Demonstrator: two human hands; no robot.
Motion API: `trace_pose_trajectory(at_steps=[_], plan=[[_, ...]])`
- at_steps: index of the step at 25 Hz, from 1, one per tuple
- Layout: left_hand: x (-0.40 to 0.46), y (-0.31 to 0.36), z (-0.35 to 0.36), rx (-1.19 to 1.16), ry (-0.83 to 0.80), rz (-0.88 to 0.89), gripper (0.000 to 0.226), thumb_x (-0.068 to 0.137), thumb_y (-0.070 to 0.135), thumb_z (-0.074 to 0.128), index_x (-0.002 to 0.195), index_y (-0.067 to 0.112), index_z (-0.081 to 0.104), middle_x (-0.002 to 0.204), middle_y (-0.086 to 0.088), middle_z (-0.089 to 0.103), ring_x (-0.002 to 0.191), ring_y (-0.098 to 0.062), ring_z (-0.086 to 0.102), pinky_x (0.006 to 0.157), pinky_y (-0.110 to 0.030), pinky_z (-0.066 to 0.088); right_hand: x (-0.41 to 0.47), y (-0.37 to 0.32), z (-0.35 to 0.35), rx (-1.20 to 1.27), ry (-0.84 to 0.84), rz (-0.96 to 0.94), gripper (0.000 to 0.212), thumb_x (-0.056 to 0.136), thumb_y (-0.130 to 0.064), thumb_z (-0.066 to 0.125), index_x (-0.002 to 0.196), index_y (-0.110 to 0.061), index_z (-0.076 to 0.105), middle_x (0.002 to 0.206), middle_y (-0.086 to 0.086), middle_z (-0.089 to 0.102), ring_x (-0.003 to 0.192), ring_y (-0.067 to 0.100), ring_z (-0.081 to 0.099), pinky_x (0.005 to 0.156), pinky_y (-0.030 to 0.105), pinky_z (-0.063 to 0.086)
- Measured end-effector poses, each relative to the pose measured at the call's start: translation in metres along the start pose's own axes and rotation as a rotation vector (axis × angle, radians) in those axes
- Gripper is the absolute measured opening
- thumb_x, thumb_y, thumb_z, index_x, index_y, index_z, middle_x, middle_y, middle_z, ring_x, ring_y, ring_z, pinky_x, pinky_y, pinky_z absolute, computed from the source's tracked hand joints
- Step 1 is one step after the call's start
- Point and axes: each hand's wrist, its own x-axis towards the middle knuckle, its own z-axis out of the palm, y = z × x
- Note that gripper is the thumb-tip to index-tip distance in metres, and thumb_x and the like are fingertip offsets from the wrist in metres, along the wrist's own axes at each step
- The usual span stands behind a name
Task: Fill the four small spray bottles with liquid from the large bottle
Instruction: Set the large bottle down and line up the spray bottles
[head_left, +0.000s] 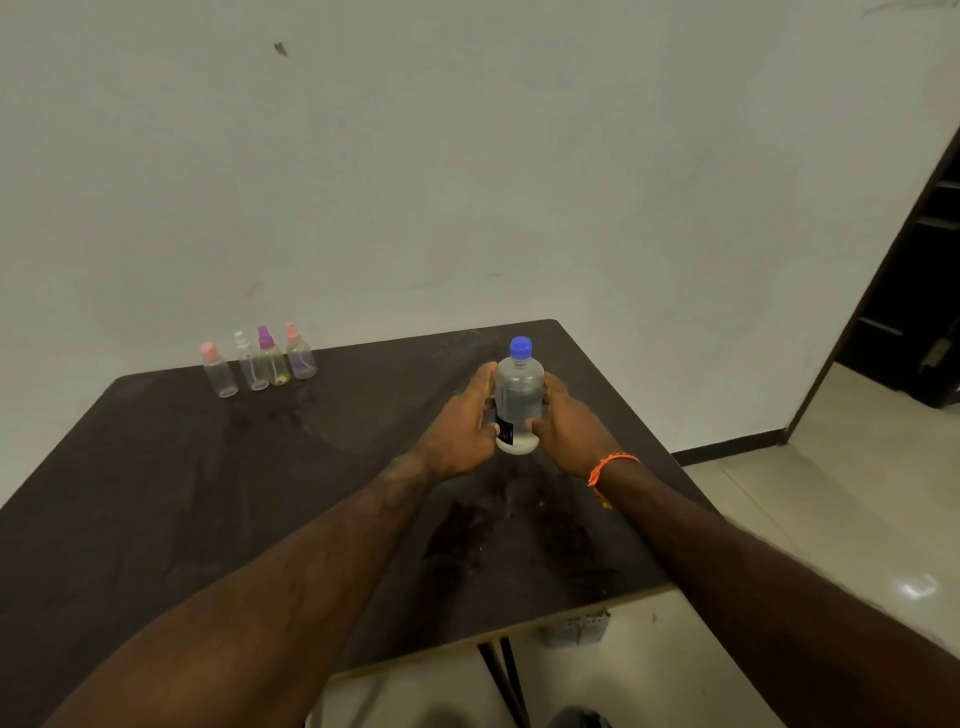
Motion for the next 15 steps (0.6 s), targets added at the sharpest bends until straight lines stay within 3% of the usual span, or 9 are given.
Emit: trace_pose_trajectory(at_steps=[8, 13, 15], plan=[[-0.036, 0.001, 0.027, -0.010, -0.016, 0.017, 0.089, 0.083, -0.011, 0.054, 0.159, 0.025, 0.025, 0.149, 0.003, 0.054, 0.136, -0.011, 0.055, 0.117, -0.028, 0.041, -0.040, 0.014, 0.017, 0.003, 0.042, 0.032, 0.066, 0.094, -0.021, 0.062, 0.150, -0.028, 0.027, 0.137, 0.004, 0.059, 0.121, 0.024, 0.060, 0.101, 0.037, 0.046], [-0.038, -0.006, 0.028, 0.074, -0.062, -0.064, 0.109, 0.088, -0.003, 0.061, 0.167, 0.024, -0.008, 0.170, 0.002, 0.030, 0.151, -0.015, 0.038, 0.126, -0.038, 0.031, -0.042, 0.012, 0.016, 0.003, 0.032, 0.033, 0.069, 0.094, -0.021, 0.063, 0.152, -0.027, 0.025, 0.143, 0.004, 0.055, 0.127, 0.024, 0.057, 0.106, 0.039, 0.045], [-0.038, -0.006, 0.026, 0.115, -0.075, -0.085, 0.112, 0.089, 0.001, 0.065, 0.166, 0.026, -0.014, 0.170, 0.001, 0.029, 0.151, -0.018, 0.038, 0.125, -0.036, 0.032, -0.043, 0.010, 0.013, -0.027, 0.026, 0.022, 0.073, 0.092, -0.022, 0.066, 0.152, -0.028, 0.024, 0.143, 0.003, 0.055, 0.127, 0.024, 0.057, 0.105, 0.038, 0.044]])
